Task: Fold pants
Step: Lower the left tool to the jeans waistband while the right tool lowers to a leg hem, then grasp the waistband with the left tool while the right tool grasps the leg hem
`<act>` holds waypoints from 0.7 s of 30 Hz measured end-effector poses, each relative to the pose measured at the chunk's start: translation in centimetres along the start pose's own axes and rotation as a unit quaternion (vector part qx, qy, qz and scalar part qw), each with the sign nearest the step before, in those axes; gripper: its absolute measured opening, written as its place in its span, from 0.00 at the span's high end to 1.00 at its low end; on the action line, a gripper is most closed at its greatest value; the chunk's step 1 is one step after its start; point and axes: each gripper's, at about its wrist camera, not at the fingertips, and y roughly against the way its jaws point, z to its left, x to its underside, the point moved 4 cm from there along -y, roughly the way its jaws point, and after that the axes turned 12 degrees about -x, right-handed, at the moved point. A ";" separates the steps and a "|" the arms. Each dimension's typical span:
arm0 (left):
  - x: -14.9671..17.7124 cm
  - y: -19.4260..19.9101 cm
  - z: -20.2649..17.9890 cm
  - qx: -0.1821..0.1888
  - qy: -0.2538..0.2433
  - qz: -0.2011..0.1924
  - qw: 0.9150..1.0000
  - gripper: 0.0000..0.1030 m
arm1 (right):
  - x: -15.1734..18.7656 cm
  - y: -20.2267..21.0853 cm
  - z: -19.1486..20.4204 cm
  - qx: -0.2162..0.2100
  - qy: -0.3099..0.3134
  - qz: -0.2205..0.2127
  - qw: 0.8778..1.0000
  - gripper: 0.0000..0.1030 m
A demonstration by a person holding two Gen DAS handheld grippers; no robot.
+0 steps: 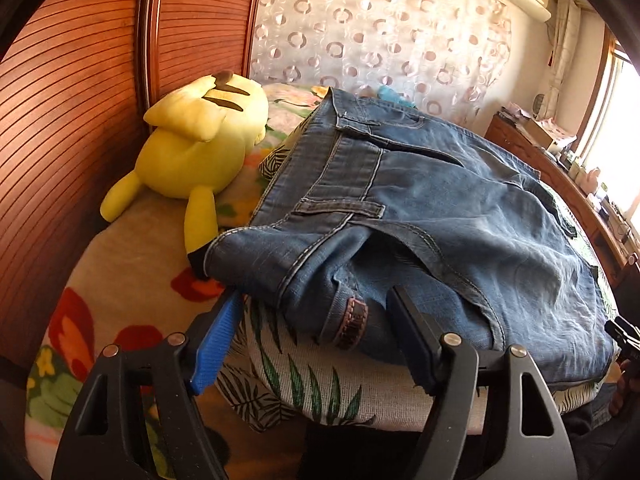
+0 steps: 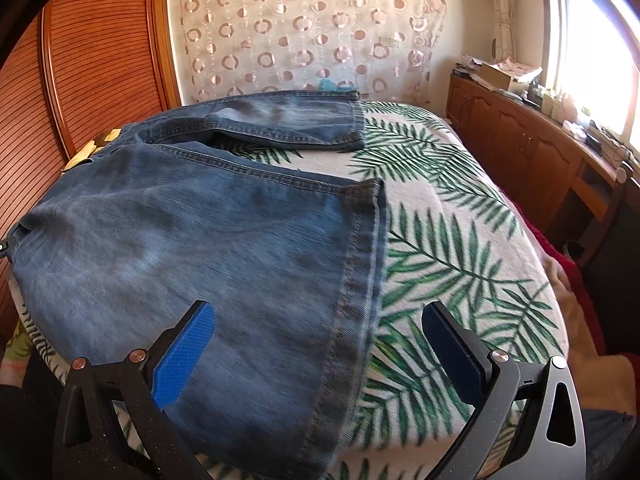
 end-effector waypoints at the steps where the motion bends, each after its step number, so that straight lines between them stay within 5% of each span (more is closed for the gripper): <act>1: 0.0 0.0 0.0 0.002 0.001 -0.002 1.000 0.32 | 0.3 0.4 0.0 0.001 0.000 0.001 1.000 0.01; 10: -1.8 0.7 0.1 0.020 0.010 -0.038 0.999 0.77 | 1.4 2.2 -0.3 -0.001 -0.006 0.013 1.000 0.08; 21: -5.6 4.1 -2.7 0.040 -0.025 -0.100 0.994 0.82 | 1.8 3.0 0.4 -0.016 0.012 0.025 0.999 0.20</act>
